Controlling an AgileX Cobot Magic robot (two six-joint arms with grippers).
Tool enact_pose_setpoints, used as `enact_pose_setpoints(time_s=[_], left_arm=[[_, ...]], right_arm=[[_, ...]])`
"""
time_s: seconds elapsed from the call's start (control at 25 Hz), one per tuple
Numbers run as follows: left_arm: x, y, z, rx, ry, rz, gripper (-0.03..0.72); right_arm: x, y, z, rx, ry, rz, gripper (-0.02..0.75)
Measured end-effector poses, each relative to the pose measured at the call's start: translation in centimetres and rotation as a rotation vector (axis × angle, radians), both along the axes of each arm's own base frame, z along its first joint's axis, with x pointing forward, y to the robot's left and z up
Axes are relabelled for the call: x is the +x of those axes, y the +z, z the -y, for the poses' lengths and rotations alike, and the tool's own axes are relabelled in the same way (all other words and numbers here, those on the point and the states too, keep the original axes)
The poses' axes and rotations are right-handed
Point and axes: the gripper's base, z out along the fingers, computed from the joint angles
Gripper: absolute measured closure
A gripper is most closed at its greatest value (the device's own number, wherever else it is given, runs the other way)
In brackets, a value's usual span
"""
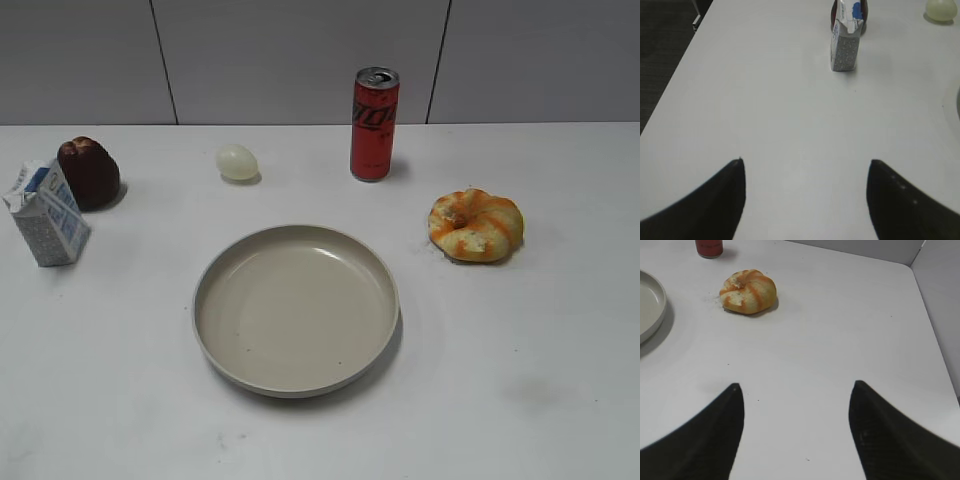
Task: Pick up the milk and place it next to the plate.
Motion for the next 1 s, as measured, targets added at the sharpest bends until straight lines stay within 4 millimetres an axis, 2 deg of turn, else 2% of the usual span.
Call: enact_pose_setpoints(time_s=[0.84,1.0], left_arm=[[0.01,0.10,-0.01,0.001,0.001,0.007,0.131],[0.70,0.42,0.02,0.000,0.000,-0.018,0.132]], right_arm=[[0.00,0.00,0.00,0.000,0.000,0.000,0.238],[0.00,0.00,0.00,0.000,0.000,0.000,0.238]])
